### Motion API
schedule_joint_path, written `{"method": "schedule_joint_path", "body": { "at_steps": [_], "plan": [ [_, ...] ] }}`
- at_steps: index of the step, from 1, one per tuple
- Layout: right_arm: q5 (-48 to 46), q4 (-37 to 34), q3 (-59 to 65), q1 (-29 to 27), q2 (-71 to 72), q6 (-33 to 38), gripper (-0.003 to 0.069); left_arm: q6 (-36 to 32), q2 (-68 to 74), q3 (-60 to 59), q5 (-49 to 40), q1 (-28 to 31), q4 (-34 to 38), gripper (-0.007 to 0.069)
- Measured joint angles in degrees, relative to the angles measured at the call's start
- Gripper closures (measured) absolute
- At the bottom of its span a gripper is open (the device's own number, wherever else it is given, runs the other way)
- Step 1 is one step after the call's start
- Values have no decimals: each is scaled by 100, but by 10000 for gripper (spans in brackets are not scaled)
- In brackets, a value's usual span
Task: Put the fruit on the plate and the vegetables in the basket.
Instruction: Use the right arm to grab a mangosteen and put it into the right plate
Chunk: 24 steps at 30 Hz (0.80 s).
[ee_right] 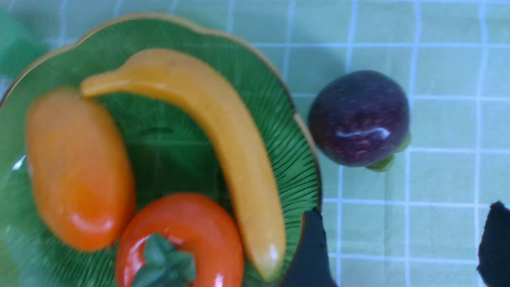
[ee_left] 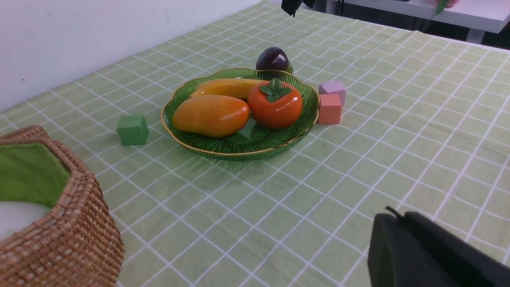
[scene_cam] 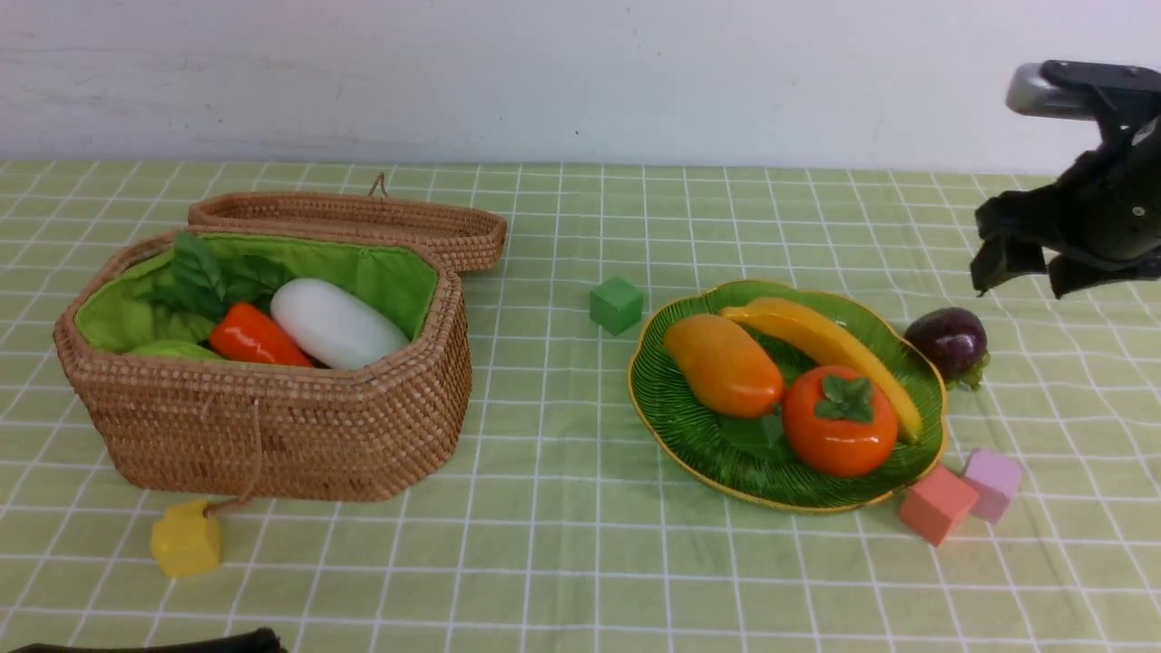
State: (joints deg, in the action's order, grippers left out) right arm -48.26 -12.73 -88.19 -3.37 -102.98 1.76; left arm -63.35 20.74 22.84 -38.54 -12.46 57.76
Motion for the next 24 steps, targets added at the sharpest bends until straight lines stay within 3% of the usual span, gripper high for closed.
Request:
{"method": "schedule_joint_path", "body": {
  "at_steps": [9, 16, 24],
  "plan": [
    [450, -236, -379, -170, -1174, -757, 43, 0, 0, 0, 5, 0, 6, 620],
    [413, -774, -1009, -170, -1955, -848, 40, 0, 0, 0, 5, 0, 24, 620],
    [368, -806, -1156, -170, -2158, -959, 62, 5, 0, 0, 5, 0, 44, 620]
  ]
}}
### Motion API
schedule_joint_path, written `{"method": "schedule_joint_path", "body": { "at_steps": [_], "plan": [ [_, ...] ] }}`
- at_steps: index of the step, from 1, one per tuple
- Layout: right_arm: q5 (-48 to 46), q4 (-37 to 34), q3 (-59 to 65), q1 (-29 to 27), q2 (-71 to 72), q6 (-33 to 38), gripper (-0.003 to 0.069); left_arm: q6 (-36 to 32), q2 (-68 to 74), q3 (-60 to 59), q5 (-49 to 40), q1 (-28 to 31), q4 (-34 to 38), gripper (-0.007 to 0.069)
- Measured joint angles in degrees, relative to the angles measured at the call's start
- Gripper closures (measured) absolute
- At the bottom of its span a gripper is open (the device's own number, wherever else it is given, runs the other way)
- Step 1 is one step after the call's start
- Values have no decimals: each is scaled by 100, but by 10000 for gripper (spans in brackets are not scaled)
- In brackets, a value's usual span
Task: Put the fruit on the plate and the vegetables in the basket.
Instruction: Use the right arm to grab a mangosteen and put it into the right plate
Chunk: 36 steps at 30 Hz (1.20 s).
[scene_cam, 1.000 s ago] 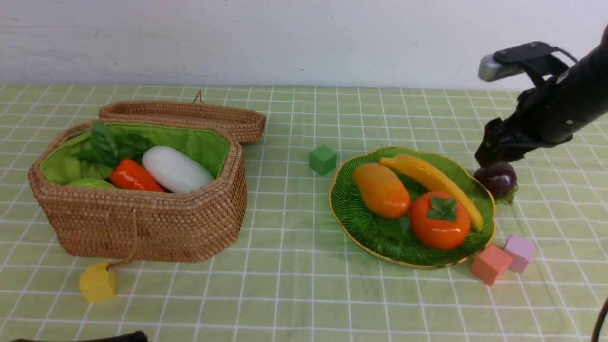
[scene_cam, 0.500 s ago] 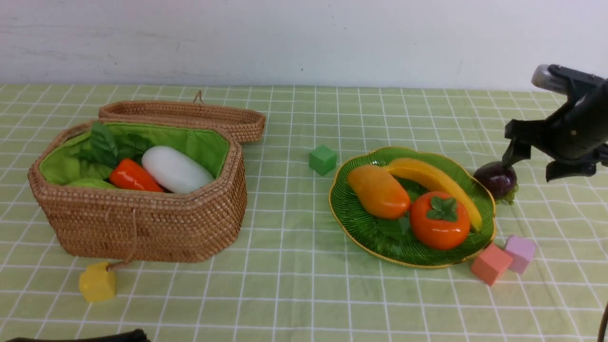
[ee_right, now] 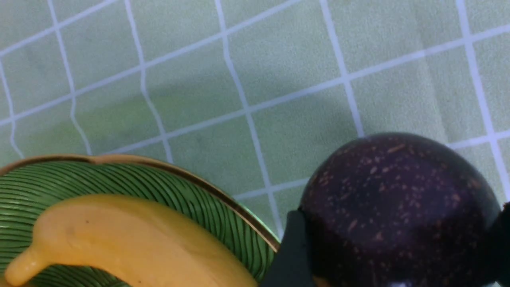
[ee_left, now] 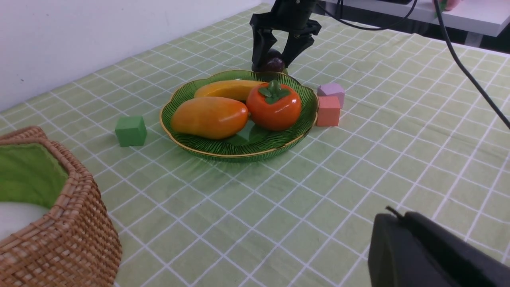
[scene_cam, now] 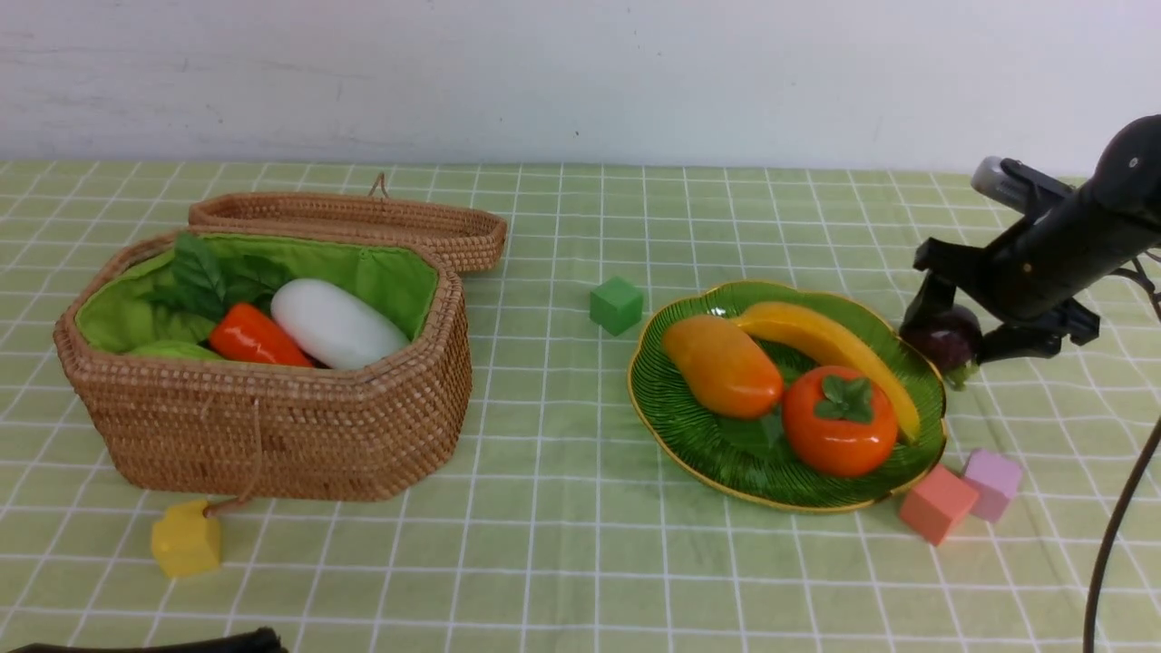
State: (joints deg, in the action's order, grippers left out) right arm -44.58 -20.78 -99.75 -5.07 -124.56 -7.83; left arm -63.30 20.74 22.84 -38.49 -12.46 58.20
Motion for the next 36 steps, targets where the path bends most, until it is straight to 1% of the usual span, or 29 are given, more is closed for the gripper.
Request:
{"method": "schedule_joint_path", "body": {
  "at_steps": [9, 14, 21, 24, 36],
  "plan": [
    [448, -7, -6, 0, -64, -4, 74, 0, 0, 0, 0, 0, 0, 620],
    [462, -7, -6, 0, -64, 113, 110, 0, 0, 0, 0, 0, 0, 620],
    [447, -13, -6, 0, -69, 176, 111, 0, 0, 0, 0, 0, 0, 620],
    [422, -51, -6, 0, -75, 594, 111, 0, 0, 0, 0, 0, 0, 620],
    [244, -70, -42, 0, -59, 860, 113, 0, 0, 0, 0, 0, 0, 620]
  ]
}}
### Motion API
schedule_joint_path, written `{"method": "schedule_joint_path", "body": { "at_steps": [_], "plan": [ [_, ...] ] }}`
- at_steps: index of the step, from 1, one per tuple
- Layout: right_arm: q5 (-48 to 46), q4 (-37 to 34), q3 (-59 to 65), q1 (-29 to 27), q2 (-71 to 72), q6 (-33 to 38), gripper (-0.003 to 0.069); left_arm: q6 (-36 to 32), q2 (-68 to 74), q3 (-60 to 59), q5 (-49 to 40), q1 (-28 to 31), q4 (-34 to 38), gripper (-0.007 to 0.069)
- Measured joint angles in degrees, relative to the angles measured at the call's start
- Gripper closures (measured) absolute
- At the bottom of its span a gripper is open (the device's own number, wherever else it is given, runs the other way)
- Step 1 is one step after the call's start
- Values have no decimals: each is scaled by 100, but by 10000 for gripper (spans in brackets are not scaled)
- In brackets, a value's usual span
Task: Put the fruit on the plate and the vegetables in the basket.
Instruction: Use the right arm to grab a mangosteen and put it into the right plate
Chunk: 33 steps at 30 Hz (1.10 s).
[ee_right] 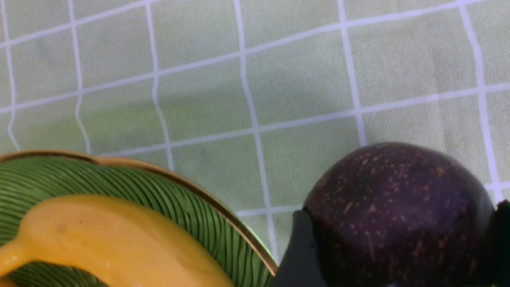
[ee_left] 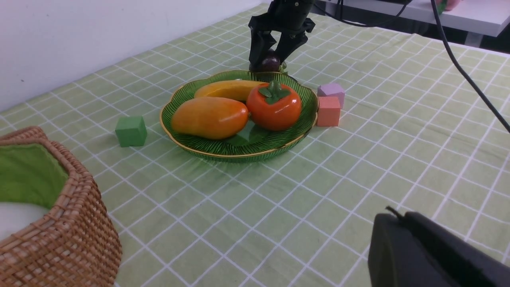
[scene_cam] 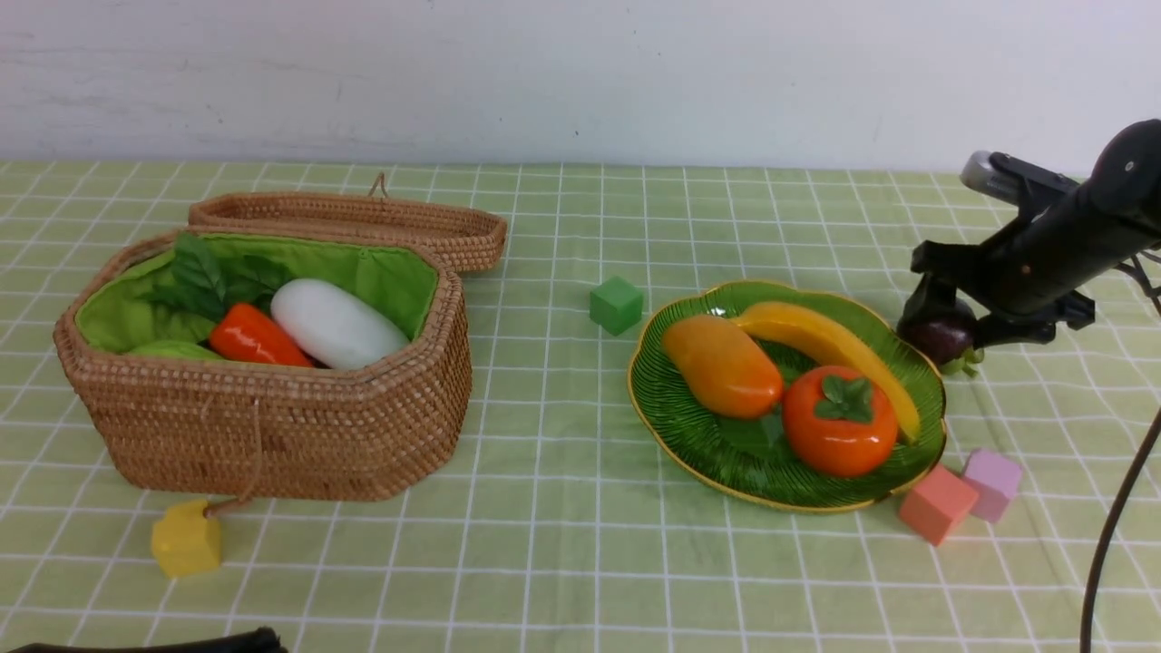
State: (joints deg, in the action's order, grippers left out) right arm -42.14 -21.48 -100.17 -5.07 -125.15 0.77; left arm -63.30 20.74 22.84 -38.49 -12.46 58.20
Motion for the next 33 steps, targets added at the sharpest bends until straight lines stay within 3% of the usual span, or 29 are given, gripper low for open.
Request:
{"method": "schedule_joint_path", "body": {
  "at_steps": [16, 27, 33],
  "plan": [
    [-361, 342, 43, 0, 569, 338, 114, 0, 0, 0, 0, 0, 0, 610],
    [-1301, 713, 71, 39, 1266, 462, 116, 0, 0, 0, 44, 0, -202, 608],
    [-1503, 428, 890, 752, 2287, 1145, 117, 0, 0, 0, 231, 0, -308, 609]
  ]
}}
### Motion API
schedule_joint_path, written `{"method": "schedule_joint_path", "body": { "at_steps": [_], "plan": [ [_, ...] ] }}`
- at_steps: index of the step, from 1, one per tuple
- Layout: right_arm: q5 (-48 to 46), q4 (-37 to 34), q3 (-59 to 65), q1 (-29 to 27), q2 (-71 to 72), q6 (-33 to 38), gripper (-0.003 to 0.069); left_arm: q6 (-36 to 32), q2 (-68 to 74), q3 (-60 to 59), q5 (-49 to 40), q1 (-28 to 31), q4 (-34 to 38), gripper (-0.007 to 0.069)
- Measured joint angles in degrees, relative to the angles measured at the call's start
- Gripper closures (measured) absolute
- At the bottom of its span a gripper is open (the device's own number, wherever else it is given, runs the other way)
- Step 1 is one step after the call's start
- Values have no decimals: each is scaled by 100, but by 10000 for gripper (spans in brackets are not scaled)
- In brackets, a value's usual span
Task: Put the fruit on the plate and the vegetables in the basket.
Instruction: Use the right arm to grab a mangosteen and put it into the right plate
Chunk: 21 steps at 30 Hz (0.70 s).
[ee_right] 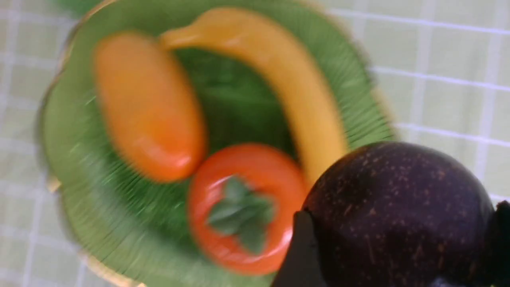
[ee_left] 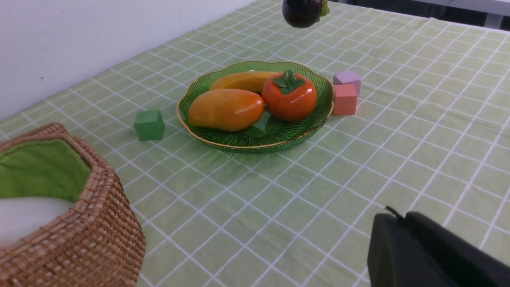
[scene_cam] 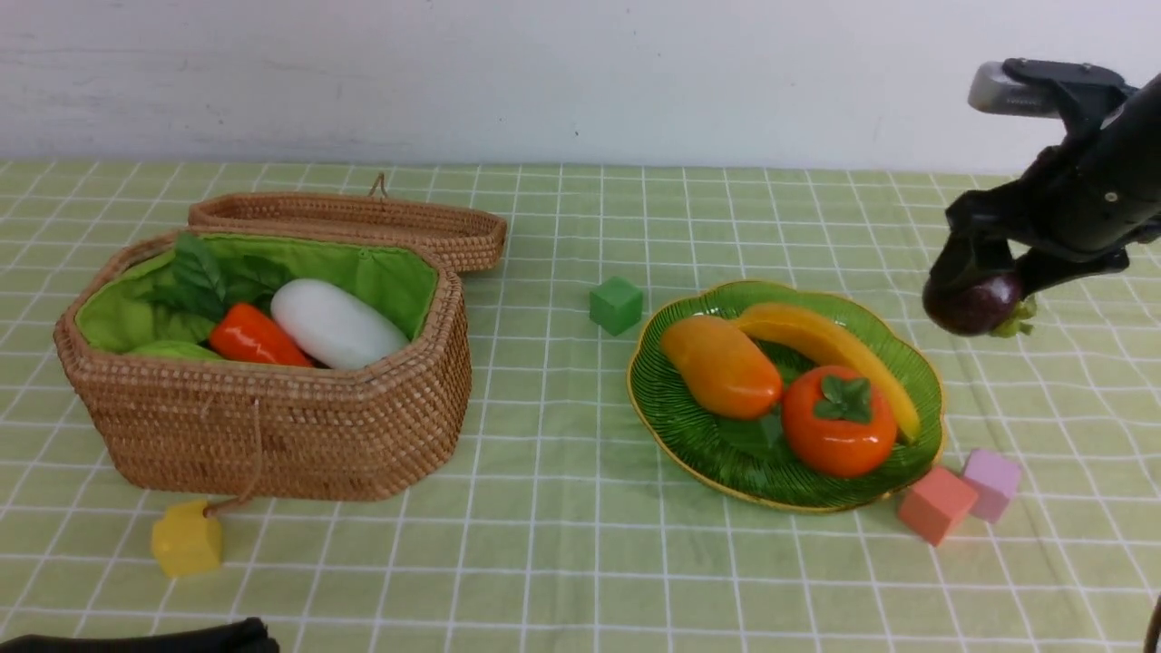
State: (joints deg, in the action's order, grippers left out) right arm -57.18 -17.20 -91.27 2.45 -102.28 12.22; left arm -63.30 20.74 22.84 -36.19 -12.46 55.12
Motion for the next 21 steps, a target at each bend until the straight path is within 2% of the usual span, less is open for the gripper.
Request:
{"method": "schedule_joint_path", "body": {
  "at_steps": [7, 12, 21],
  "plan": [
    [295, -313, 629, 1068, 122, 944, 117, 0, 0, 0, 628, 0, 5, 608],
    [843, -320, 647, 1611, -108, 1262, 117, 0, 0, 0, 762, 0, 76, 606],
    [1003, -162, 647, 1704, -562, 1298, 117, 0, 0, 0, 513, 0, 121, 606]
  ]
}}
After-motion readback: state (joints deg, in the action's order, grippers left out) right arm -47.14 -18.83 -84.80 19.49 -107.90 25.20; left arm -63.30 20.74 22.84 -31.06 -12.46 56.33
